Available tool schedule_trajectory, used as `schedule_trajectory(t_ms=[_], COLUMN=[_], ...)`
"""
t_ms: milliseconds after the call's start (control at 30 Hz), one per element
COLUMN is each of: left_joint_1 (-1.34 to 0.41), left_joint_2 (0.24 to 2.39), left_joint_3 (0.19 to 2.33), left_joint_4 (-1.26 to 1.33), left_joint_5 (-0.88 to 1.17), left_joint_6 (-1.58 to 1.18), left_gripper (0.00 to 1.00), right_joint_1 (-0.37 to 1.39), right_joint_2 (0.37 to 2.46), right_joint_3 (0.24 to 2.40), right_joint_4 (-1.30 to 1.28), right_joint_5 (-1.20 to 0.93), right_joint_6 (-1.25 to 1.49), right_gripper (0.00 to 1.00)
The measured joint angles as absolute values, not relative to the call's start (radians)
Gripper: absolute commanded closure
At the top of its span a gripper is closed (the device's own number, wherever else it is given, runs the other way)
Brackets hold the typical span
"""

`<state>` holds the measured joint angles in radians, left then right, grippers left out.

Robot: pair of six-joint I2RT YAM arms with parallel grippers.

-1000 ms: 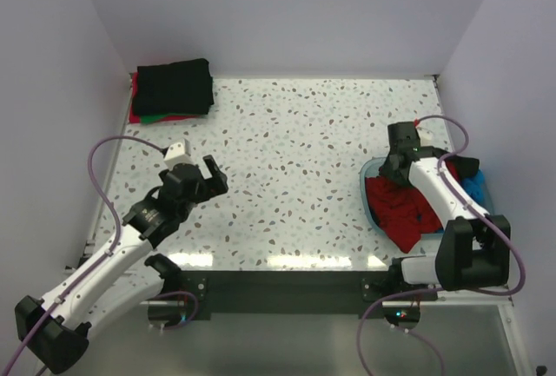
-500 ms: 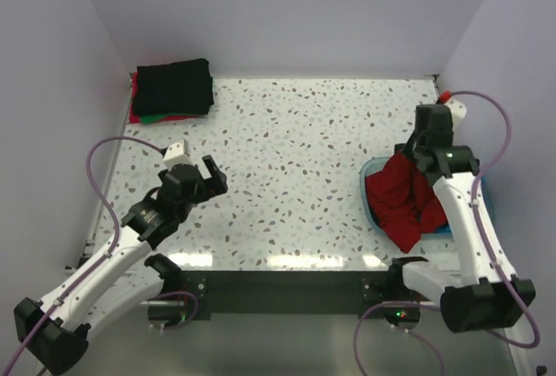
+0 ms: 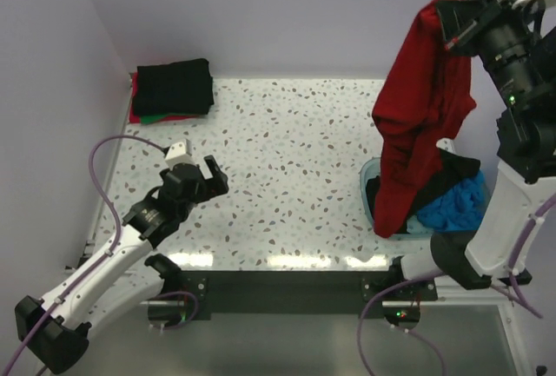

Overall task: Fold and stack the t-shirts
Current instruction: Move the tshirt to the center of the board

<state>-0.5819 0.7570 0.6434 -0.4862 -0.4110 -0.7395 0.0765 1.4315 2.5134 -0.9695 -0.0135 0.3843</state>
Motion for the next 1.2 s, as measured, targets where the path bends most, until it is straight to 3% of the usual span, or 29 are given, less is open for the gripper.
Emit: schedule_trajectory(t_ms=[67, 167, 400, 533, 733, 833, 1000, 1067, 1133, 1167, 1200], left_joint_1=[-0.582, -0.582, -0.582, -0.582, -0.582, -0.582, -0.582, -0.582, -0.582, -0.582, -0.582], left_joint_2=[0.763, 0.772, 0.775, 0.770, 0.735, 0.700, 0.669, 0.666, 0.670, 0.676, 0.686], left_joint_3=[0.644, 0.651, 0.686, 0.704, 0.726, 0.726, 0.728, 0.728, 0.728, 0.728, 0.728], left_joint_4=[-0.487, -0.497, -0.554, -0.624, -0.733, -0.767, -0.794, -0.800, -0.803, -0.803, -0.802], left_joint_5=[-0.411, -0.416, -0.435, -0.454, -0.485, -0.498, -0.506, -0.511, -0.515, -0.518, -0.521], left_joint_6=[-0.739, -0.742, -0.788, -0.838, -0.908, -0.932, -0.943, -0.943, -0.944, -0.948, -0.952], left_gripper=[0.00, 0.00, 0.00, 0.00, 0.00, 0.00, 0.00, 0.00, 0.00, 0.00, 0.00], right_joint_1=[0.080, 0.167, 0.532, 0.630, 0.688, 0.688, 0.556, 0.435, 0.305, 0.245, 0.202], right_joint_2=[1.507, 1.549, 1.865, 1.971, 1.967, 1.864, 1.502, 1.415, 1.389, 1.401, 1.429], right_joint_3=[2.603, 2.533, 2.592, 2.580, 2.536, 2.376, 1.744, 1.542, 1.390, 1.337, 1.306], right_joint_4=[-0.900, -0.782, -0.709, -0.691, -0.588, -0.575, -0.535, -0.516, -0.498, -0.505, -0.515], right_joint_5=[-0.166, -0.287, -0.358, -0.358, -0.344, -0.234, -0.110, -0.115, -0.117, -0.109, -0.094], right_joint_6=[0.414, 0.459, 0.464, 0.472, 0.488, 0.477, 0.480, 0.487, 0.486, 0.477, 0.465], right_gripper=[1.00, 1.00, 1.00, 1.00, 1.00, 1.00, 1.00, 0.95, 0.82, 0.74, 0.55])
